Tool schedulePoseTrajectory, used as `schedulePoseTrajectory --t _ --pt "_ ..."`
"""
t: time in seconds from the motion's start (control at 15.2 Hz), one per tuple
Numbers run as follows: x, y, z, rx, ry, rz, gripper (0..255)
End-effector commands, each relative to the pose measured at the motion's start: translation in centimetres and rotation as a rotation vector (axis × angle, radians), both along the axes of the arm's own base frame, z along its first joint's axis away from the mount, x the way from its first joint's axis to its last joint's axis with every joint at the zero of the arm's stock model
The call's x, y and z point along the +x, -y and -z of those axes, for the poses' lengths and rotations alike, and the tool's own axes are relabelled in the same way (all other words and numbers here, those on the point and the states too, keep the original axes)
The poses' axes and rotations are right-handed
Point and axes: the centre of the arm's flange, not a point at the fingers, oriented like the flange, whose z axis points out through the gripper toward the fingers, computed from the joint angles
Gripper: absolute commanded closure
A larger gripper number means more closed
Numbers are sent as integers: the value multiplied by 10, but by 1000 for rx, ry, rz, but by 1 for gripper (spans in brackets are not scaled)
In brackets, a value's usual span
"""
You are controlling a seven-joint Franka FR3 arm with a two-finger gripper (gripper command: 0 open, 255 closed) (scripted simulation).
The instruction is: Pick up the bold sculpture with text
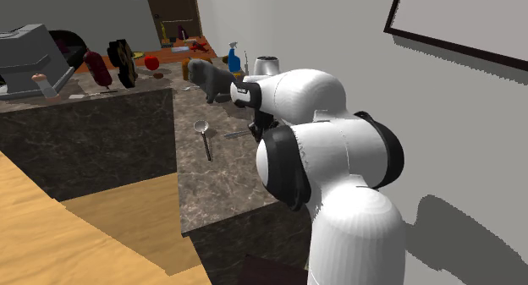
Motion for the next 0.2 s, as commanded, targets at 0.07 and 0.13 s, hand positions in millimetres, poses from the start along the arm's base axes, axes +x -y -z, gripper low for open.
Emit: schedulePoseTrajectory --t 0.07,0.13 --pt "0 0 -11 0 0 0 255" --pt "0 0 -11 0 0 0 255"
